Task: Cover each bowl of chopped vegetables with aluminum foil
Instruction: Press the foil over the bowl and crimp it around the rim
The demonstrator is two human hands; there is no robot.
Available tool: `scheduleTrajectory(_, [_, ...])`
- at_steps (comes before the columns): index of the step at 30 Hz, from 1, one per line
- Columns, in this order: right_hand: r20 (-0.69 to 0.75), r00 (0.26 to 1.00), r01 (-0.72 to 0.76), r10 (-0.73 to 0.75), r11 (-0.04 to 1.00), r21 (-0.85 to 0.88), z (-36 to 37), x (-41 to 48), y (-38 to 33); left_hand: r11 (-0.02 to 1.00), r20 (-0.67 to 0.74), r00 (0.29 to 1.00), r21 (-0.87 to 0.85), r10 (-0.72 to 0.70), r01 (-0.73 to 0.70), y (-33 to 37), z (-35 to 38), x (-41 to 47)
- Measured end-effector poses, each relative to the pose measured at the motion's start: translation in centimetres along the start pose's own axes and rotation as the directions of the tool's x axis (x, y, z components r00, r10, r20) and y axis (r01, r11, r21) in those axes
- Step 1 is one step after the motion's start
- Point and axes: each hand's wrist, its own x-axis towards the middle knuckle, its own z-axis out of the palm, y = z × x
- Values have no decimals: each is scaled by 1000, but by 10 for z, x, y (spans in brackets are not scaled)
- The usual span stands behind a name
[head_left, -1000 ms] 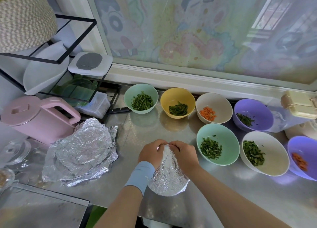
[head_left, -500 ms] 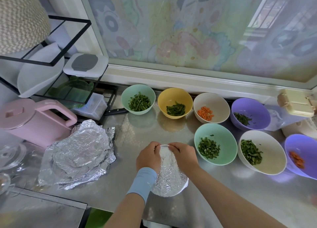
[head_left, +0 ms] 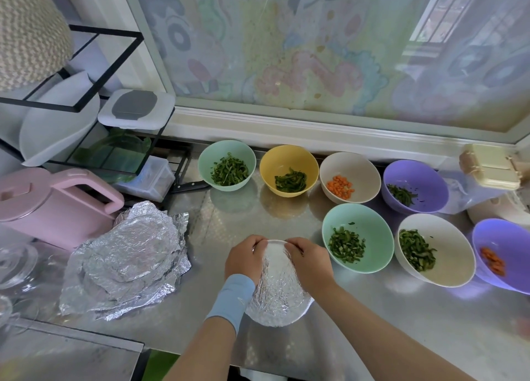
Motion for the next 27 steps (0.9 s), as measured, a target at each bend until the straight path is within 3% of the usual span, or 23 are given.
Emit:
scheduleTrajectory(7, [44,999,2,-5,998,62,-4,3,2,1000,-28,1000,1,10,-10,-2,3,-6])
scheduleTrajectory(13, [102,994,42,-43,999,6,-6,8,3,992,140,989,106,47,-62,5,-4,5])
scheduleTrajectory(16, [169,983,81,-76,996,-23,-8,10,1,997,186,980,-41,77,-70,9,-2,3])
scheduleTrajectory(20, [123,992,62,-42,984,-165,-5,2,2,993,144,988,-113,54,-38,6,3,6])
scheduleTrajectory(24, [4,998,-63,63,994,-84,0,-12,5,990,56,998,-142,-13,21,1,5,3])
scheduleTrajectory(27, [18,997,-82,81,995,53,-1,-9,9,989,5,999,-141,-47,47,0,8,-4])
